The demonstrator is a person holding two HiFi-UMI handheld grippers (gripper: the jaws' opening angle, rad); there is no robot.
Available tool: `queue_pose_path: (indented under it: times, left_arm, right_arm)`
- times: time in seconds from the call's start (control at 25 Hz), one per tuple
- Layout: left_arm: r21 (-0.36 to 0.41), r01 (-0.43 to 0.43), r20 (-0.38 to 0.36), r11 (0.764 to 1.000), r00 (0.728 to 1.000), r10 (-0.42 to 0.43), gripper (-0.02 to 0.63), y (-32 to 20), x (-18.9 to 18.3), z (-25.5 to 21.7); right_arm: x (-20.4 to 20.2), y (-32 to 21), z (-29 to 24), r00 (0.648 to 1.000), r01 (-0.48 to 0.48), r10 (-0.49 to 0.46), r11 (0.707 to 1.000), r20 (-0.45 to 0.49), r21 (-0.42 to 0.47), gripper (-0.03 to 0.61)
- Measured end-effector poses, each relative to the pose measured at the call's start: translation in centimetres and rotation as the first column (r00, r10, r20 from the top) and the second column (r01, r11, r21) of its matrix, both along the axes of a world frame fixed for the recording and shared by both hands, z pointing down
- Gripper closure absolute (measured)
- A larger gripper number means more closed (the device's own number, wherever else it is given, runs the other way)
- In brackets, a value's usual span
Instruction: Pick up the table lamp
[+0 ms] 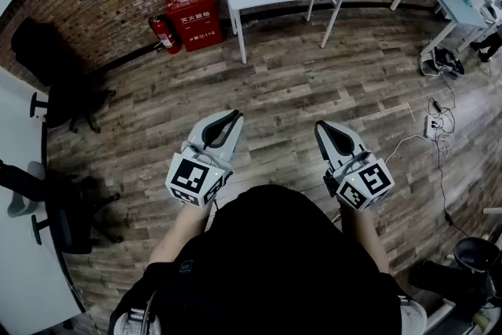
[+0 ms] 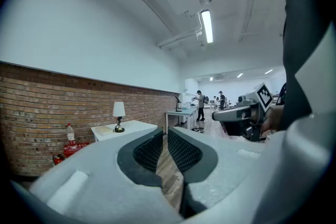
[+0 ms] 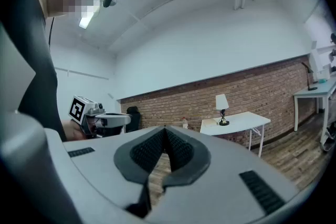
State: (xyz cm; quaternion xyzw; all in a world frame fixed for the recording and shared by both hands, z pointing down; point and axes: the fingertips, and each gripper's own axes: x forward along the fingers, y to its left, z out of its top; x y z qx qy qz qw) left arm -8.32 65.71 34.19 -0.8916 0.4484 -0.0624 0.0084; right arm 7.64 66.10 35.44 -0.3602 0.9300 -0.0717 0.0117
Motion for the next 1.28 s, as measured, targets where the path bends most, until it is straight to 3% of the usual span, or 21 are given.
queue_pose_path:
  times: [0.44, 0.88, 1.08, 1.28]
  left_arm:
    - [0.010, -0.009, -0.003, 1.000, 1.000, 0.009, 0.578, -0.8, 3.3, 0.1]
    - [0.014, -0.007, 0.005, 1.000, 1.000, 0.007, 0.578, -1.1, 11.1, 0.4]
    - [-0.002, -0.007, -0.004, 1.000, 1.000, 0.007, 0.578, -1.8, 13.1, 0.7]
    - [-0.019, 0.016, -0.006, 1.000, 1.000, -0.016, 0.578, -3.8, 12.5, 1.2]
  right_arm:
    - [3.0, -0.4, 0.2, 1.000, -0.001, 0.001, 1.000, 0.001, 0.005, 0.566]
    - [10.8, 0.9, 0.6, 1.000, 0.013, -0.013, 1.000, 0.008, 0.021, 0.565]
    - [11.6, -0.2, 0.9, 0.999, 0.036, -0.037, 0.999, 0.037, 0.006, 0.565]
    - [11.2, -2.6, 1.7, 0.997, 0.060, -0.058, 0.998, 0.048, -0.029, 0.565]
